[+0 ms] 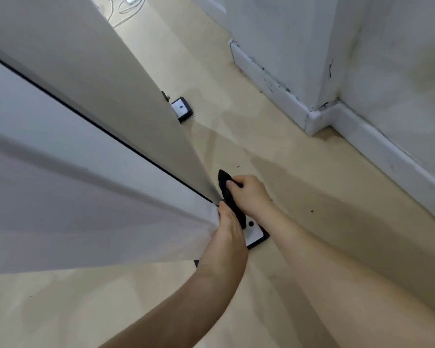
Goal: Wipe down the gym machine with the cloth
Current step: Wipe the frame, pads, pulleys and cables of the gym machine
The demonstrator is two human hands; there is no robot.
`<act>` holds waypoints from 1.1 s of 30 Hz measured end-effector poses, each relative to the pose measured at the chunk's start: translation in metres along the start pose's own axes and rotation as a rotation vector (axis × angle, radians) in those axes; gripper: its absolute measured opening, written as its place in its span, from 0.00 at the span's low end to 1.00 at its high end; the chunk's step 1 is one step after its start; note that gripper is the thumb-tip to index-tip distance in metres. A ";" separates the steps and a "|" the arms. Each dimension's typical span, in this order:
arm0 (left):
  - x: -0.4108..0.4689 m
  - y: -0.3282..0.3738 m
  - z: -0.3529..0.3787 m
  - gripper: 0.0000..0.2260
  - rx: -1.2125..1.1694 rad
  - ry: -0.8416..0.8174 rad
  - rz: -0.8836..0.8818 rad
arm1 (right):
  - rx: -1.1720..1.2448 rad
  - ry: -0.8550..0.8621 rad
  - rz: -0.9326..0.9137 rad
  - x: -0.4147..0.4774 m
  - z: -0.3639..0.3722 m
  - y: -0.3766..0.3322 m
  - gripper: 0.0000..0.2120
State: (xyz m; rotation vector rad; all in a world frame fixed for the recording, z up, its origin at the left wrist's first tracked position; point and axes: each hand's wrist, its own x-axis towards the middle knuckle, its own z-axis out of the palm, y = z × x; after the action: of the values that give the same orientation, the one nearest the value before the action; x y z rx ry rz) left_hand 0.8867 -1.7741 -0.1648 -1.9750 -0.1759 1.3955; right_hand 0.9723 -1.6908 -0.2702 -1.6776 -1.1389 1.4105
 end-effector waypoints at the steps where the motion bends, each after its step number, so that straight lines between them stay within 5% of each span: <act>1: 0.003 0.000 -0.004 0.25 -0.150 -0.093 -0.118 | -0.042 0.049 0.020 0.000 -0.002 0.012 0.10; 5: -0.003 0.006 -0.002 0.21 -0.161 0.024 -0.122 | -0.270 0.003 -0.019 -0.015 0.016 0.054 0.19; 11: 0.003 0.010 -0.003 0.23 -0.262 0.183 -0.182 | -0.517 -0.131 -0.101 -0.038 0.014 0.076 0.13; 15: 0.000 0.008 -0.003 0.15 -0.256 0.192 -0.204 | -0.631 -0.233 -0.054 -0.055 -0.011 0.075 0.13; 19: 0.003 0.008 -0.006 0.15 -0.238 0.147 -0.218 | -0.410 -0.010 -0.233 -0.028 -0.017 0.054 0.19; 22: 0.002 0.007 -0.008 0.16 -0.253 0.127 -0.235 | -0.688 -0.229 -0.193 -0.035 0.007 0.066 0.26; 24: 0.001 0.007 -0.009 0.15 -0.276 0.135 -0.237 | -0.722 -0.167 -0.136 -0.056 0.014 0.085 0.24; 28: 0.001 0.008 -0.012 0.12 -0.286 0.063 -0.194 | -0.479 0.018 -0.004 -0.066 0.004 0.079 0.12; 30: 0.001 0.005 -0.013 0.13 -0.270 0.039 -0.185 | 0.084 0.138 0.202 -0.057 -0.006 0.054 0.11; 31: 0.002 0.004 -0.014 0.14 -0.283 0.039 -0.182 | 0.345 0.140 0.270 -0.053 -0.006 0.044 0.10; 33: 0.000 0.007 -0.014 0.14 -0.371 0.069 -0.173 | 0.495 -0.051 0.291 -0.055 0.003 0.029 0.10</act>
State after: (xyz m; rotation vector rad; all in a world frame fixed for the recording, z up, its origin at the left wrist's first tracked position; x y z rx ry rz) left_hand 0.8970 -1.7859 -0.1662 -2.2405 -0.5959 1.2484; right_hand 0.9730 -1.7529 -0.2739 -1.4868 -0.5149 1.7500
